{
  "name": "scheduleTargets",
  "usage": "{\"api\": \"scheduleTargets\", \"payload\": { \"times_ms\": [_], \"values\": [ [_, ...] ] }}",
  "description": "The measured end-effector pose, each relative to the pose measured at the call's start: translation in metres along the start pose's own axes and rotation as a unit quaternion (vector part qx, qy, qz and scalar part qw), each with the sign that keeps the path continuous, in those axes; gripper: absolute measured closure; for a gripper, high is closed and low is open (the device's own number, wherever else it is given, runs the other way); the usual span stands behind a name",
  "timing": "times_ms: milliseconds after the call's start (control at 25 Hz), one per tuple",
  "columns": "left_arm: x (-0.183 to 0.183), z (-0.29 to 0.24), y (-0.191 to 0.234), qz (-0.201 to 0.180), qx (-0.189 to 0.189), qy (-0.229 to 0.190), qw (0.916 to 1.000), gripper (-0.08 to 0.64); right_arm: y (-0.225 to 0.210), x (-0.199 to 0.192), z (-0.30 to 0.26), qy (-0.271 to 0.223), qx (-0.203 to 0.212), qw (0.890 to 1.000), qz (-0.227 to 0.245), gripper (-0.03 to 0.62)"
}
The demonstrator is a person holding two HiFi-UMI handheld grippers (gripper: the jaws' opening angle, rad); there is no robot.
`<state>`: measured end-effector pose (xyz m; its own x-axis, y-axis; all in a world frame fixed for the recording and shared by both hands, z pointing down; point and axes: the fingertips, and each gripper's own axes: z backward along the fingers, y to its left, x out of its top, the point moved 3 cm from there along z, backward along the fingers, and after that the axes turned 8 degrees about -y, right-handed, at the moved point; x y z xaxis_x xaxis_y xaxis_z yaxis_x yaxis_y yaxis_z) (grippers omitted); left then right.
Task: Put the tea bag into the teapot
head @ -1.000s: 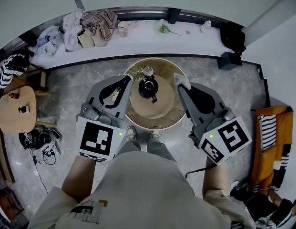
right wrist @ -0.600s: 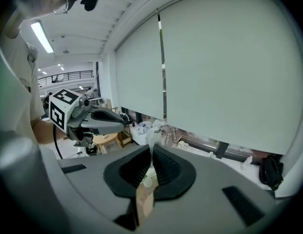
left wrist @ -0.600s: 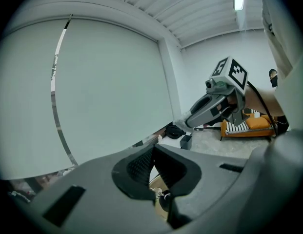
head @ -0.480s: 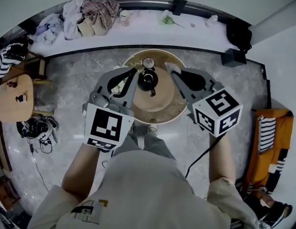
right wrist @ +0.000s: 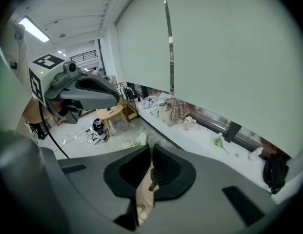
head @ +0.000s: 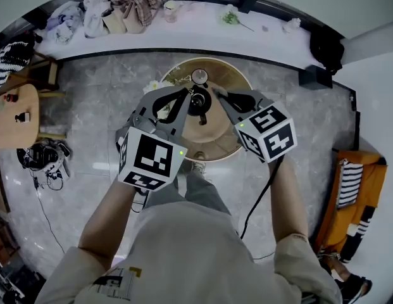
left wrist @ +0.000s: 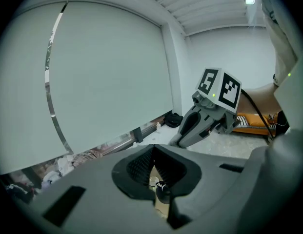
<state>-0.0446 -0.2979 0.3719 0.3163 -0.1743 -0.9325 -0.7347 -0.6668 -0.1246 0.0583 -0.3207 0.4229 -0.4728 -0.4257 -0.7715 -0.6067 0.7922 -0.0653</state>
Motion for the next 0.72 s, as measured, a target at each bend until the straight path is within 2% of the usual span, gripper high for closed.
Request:
{"api": "scheduleTargets", "payload": {
  "times_ms": [160,720],
  "values": [
    [-0.024,-0.016,0.006,0.011,-0.001,0.020,0.9997,0.552,-0.006,-0.016,-0.028,0.030,0.012,0.999,0.008,0.574],
    [-0.094,-0.072,0.008,0.054,-0.024,0.084,0.9947,0.552,-0.033,-0.096,-0.118,0.113,0.050,0.992,-0.035,0.574]
  ]
}}
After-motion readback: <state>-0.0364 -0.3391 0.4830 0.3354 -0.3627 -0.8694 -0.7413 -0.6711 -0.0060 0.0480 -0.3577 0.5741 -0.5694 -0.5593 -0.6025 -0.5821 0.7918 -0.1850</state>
